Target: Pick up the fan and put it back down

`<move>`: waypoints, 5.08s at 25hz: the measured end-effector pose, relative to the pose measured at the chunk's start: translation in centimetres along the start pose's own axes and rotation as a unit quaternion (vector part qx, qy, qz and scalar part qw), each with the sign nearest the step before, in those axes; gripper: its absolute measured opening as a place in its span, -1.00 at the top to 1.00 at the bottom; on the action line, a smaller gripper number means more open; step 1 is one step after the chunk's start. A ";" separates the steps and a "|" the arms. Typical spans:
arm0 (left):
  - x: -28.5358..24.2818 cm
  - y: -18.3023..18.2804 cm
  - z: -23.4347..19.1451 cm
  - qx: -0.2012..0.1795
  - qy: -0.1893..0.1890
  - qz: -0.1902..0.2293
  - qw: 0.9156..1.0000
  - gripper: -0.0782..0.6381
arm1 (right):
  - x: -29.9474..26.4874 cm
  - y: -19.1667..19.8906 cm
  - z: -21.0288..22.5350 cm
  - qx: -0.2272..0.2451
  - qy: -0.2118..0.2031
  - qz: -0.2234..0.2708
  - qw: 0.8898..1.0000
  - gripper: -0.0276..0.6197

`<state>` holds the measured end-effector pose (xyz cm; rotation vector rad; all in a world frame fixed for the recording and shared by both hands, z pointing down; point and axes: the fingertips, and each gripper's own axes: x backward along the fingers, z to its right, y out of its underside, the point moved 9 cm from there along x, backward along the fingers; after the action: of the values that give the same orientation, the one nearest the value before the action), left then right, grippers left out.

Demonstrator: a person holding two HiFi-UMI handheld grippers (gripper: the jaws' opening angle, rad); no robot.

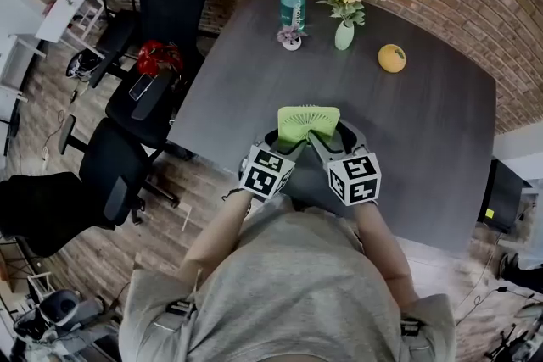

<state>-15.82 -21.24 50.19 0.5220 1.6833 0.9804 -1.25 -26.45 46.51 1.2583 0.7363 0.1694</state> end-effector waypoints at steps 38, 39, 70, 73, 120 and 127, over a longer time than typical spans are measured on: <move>-3.2 5.2 -13.0 0.020 0.034 -0.058 0.998 0.07 | -13.8 2.0 -3.4 -0.042 0.020 -0.068 0.997 0.10; -3.2 5.3 -13.1 0.024 0.037 -0.058 0.997 0.07 | -13.8 2.0 -3.5 -0.039 0.021 -0.068 0.997 0.10; 1.7 7.2 -12.2 0.089 -0.017 -0.007 0.996 0.01 | -10.0 3.2 -3.9 -0.062 0.034 -0.052 0.996 0.07; 3.3 7.6 -10.6 0.098 -0.027 0.004 0.995 0.01 | -8.3 3.5 -5.1 -0.060 0.019 -0.042 0.997 0.08; 24.1 13.7 16.0 0.053 -0.115 0.145 0.981 0.69 | 20.6 9.4 -20.8 0.031 -0.028 0.111 0.993 0.91; 23.8 13.6 16.1 0.050 -0.106 0.142 0.983 0.69 | 20.7 9.8 -20.6 0.020 -0.022 0.113 0.993 0.91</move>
<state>-10.51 9.80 46.13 0.9195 1.4976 1.0066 5.06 3.66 44.51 1.3791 0.5621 0.3113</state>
